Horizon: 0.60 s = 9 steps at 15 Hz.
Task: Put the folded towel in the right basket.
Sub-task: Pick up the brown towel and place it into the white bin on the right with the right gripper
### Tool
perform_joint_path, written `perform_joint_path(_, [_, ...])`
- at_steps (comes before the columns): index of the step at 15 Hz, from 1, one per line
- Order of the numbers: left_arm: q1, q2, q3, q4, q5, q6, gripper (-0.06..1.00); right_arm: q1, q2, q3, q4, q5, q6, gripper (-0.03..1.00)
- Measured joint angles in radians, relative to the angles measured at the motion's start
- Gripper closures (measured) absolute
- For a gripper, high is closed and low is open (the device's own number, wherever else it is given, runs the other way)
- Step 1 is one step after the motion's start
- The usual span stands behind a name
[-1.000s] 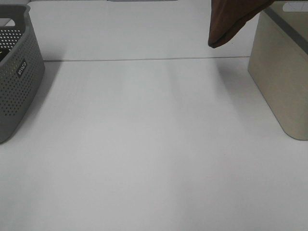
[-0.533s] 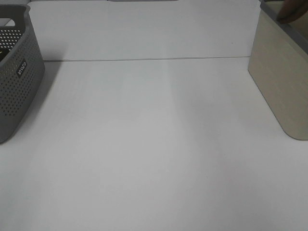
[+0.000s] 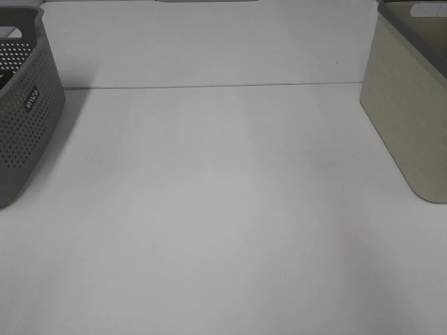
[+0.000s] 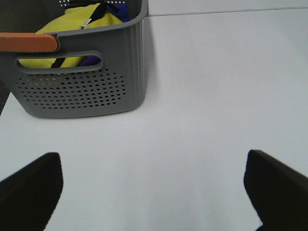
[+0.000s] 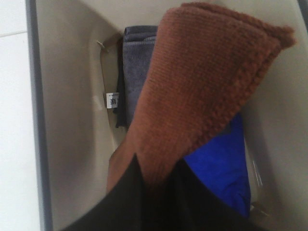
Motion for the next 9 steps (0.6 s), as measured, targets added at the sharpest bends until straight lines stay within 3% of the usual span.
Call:
perform_joint_path(2, [0.0, 0.0, 0.0, 0.0, 0.0, 0.0, -0.03, 0.0, 0.058, 0.003, 0.006, -0.001, 0.0, 0.85])
perform_joint_path(6, [0.0, 0.0, 0.0, 0.0, 0.0, 0.0, -0.03, 0.001, 0.082, 0.005, 0.018, -0.002, 0.027, 0.53])
perform_joint_path(9, [0.0, 0.0, 0.0, 0.0, 0.0, 0.0, -0.03, 0.014, 0.044, 0.005, 0.068, -0.002, 0.037, 0.48])
